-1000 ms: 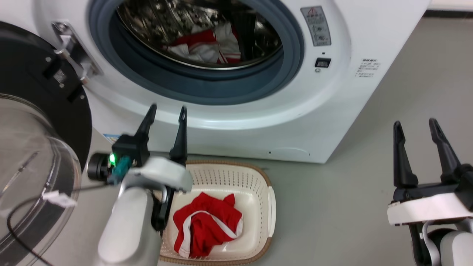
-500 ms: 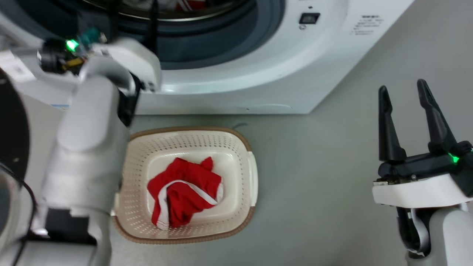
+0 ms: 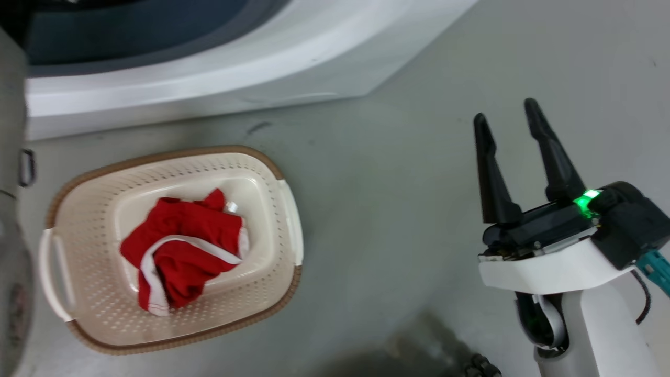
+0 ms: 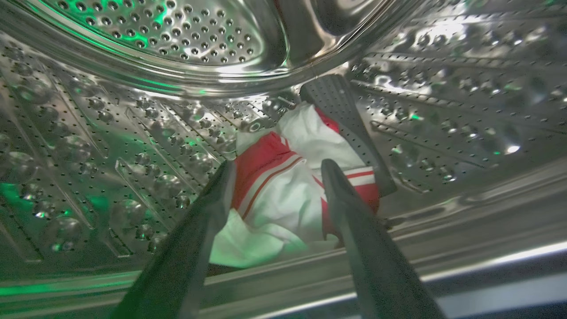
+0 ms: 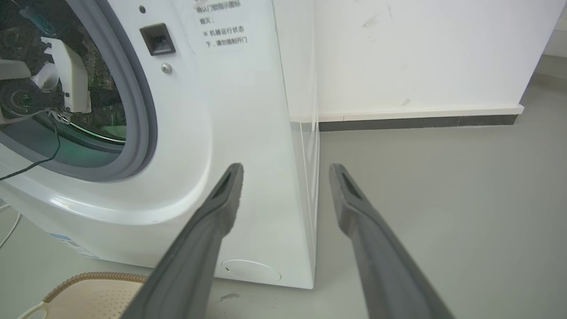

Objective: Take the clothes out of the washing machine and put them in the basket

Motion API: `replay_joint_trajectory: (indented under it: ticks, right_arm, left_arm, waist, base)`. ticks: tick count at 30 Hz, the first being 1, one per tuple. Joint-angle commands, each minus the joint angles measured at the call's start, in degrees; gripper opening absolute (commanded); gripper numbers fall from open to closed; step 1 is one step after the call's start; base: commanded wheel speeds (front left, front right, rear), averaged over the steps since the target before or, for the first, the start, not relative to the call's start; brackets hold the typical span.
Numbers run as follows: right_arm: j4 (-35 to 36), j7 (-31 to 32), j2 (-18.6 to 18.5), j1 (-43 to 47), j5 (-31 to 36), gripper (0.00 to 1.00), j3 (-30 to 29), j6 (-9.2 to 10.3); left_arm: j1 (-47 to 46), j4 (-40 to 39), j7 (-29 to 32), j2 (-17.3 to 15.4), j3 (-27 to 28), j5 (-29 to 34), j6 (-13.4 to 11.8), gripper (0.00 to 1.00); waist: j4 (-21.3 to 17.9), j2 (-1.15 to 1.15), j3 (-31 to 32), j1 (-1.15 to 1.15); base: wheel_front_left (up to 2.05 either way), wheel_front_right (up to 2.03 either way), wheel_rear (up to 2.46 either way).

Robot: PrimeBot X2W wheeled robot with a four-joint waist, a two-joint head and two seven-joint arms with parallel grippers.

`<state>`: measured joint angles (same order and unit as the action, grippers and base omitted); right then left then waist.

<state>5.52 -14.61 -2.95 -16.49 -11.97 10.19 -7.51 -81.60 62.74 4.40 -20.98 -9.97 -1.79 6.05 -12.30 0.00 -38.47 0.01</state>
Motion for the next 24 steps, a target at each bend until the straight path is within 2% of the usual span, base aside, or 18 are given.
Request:
replay_joint_trajectory:
  ticks: [1, 12, 20, 21, 23, 24]
  right_arm:
    - [-0.4, -0.4, 0.1, -1.1, -0.9, 1.00, 1.0, 0.03]
    - [-0.1, -0.6, 0.1, -0.7, -5.7, 1.00, 6.5, 0.04]
    - [0.3, -0.6, 0.1, 0.2, -7.2, 1.00, 9.0, 0.03]
    - [0.2, -0.6, 0.1, 0.2, -7.3, 1.00, 9.1, 0.04]
    - [0.3, -0.6, 0.1, 0.0, -7.5, 1.00, 9.5, 0.03]
    - [0.4, -0.6, 0.1, -0.2, -7.7, 1.00, 9.5, 0.03]
  left_arm:
    - [-2.7, 0.8, 1.9, -1.5, -0.7, 0.9, 0.2, 1.00]
    - [-14.0, 4.8, 14.9, -8.9, -2.2, 0.6, 1.2, 1.00]
    - [-15.0, 7.2, 25.3, -11.0, -4.2, -0.1, 1.4, 1.00]
    - [-14.8, 7.3, 26.5, -11.0, -4.7, 0.2, 1.5, 0.80]
    - [-14.8, 6.7, 27.5, -11.4, -5.1, -0.3, 1.4, 0.00]
    - [-14.7, 6.0, 27.1, -11.6, -5.4, -0.2, 1.5, 0.00]
  waist:
    - [-4.4, 0.00, -4.9, -0.01]
    - [-9.6, 0.00, -11.0, -0.01]
    - [-10.9, 0.00, -12.3, -0.01]
    - [-10.9, 0.00, -12.3, -0.01]
    - [-11.0, 0.00, -12.4, -0.01]
    - [-11.0, 0.00, -12.5, -0.01]
  base:
    - [0.00, 0.00, 0.00]
    - [0.00, 0.00, 0.00]
    - [0.00, 0.00, 0.00]
    - [0.00, 0.00, 0.00]
    - [0.00, 0.00, 0.00]
    - [0.00, 0.00, 0.00]
